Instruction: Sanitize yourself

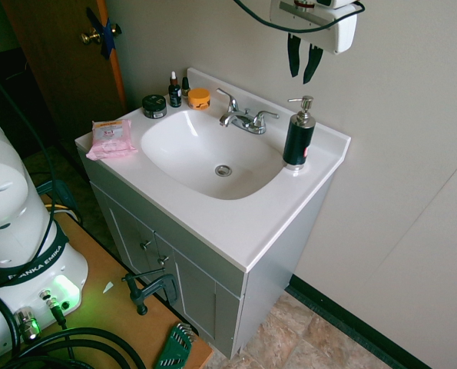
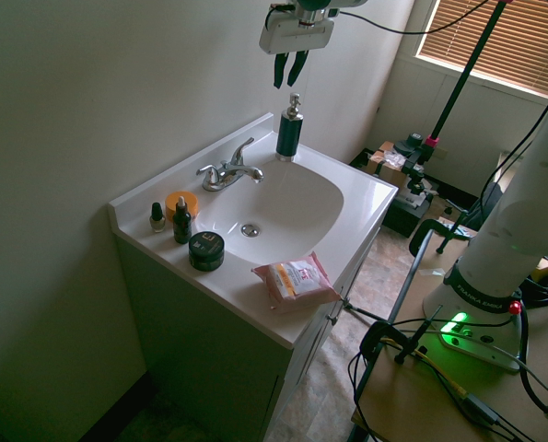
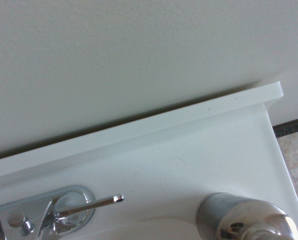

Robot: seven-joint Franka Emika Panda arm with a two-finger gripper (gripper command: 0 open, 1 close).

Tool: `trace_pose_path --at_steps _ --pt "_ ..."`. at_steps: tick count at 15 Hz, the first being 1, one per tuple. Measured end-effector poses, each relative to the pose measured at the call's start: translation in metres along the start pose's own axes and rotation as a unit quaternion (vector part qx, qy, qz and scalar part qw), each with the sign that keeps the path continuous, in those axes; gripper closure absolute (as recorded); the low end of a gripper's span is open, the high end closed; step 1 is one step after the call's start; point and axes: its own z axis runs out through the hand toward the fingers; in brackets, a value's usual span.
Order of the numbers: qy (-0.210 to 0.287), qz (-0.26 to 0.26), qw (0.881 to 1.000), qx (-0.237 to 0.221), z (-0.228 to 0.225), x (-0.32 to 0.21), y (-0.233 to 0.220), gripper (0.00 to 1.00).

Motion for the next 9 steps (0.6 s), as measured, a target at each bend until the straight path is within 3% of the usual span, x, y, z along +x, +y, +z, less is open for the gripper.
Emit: trace_pose_path --at_steps 9 --pt "-0.012 0.017 1.000 -0.016 0.020 0.017 0.033 1.00"
